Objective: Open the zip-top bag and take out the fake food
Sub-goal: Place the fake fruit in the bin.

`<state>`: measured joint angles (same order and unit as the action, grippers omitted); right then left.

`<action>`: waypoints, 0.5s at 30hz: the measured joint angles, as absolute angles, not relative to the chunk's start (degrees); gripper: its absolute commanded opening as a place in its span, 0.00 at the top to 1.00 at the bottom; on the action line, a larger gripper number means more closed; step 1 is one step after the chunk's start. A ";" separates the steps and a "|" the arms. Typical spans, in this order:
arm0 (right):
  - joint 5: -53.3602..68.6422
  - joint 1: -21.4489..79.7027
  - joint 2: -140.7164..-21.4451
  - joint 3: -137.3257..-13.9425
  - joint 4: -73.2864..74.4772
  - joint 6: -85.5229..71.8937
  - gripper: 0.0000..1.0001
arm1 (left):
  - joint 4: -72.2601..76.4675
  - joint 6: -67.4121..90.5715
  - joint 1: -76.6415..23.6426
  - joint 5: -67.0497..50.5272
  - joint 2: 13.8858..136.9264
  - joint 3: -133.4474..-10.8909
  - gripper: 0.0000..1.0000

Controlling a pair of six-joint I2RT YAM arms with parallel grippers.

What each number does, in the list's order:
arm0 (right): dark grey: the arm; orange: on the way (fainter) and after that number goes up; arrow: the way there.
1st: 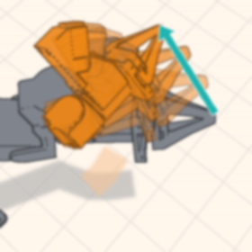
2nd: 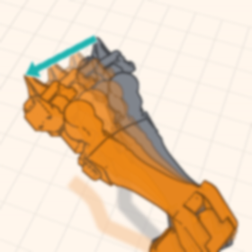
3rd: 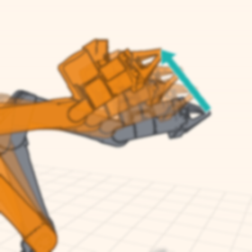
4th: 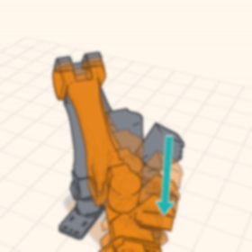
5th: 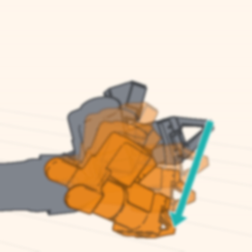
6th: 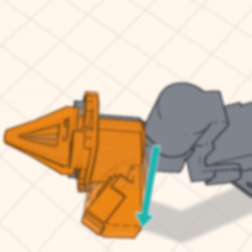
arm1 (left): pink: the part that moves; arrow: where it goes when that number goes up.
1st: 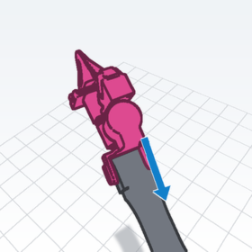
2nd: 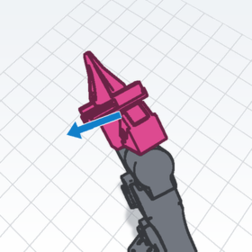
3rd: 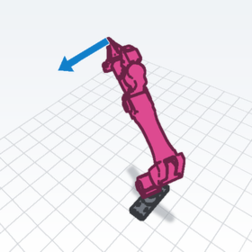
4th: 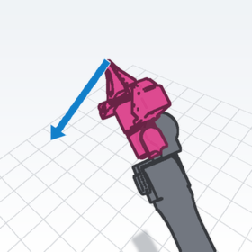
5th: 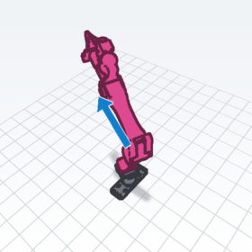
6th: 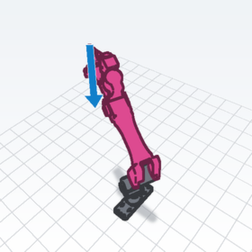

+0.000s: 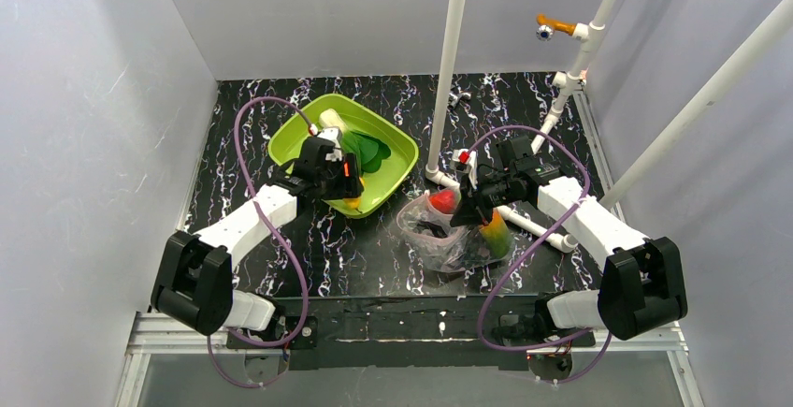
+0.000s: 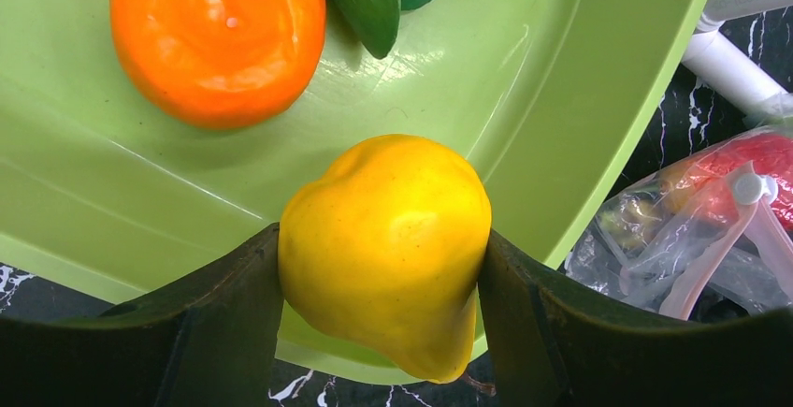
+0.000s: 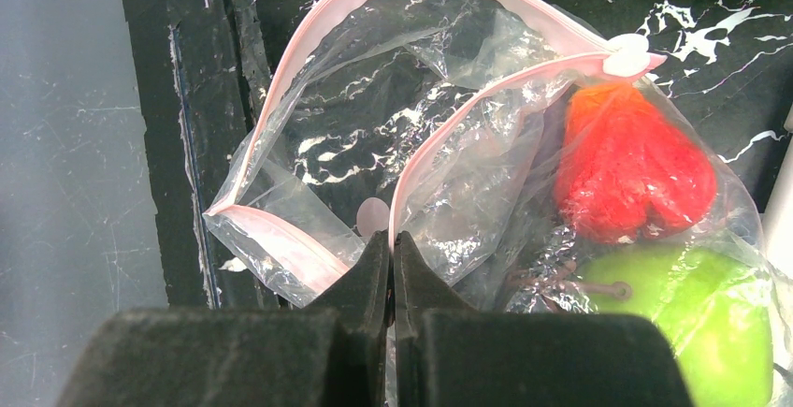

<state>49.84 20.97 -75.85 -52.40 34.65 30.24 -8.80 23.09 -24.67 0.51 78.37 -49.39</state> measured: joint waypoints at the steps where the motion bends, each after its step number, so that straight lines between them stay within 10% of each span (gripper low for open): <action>1: 49.84 20.97 -75.85 -52.40 34.65 30.24 0.99 | -9.13 23.14 -24.60 0.51 78.46 -49.60 0.41; 9: 49.84 20.95 -75.85 -52.40 34.65 30.26 0.99 | -9.80 23.73 -24.05 0.60 78.46 -50.46 0.02; 15: 49.84 20.64 -75.85 -52.40 34.68 30.30 0.99 | -11.38 23.59 -22.96 0.60 77.17 -51.51 0.02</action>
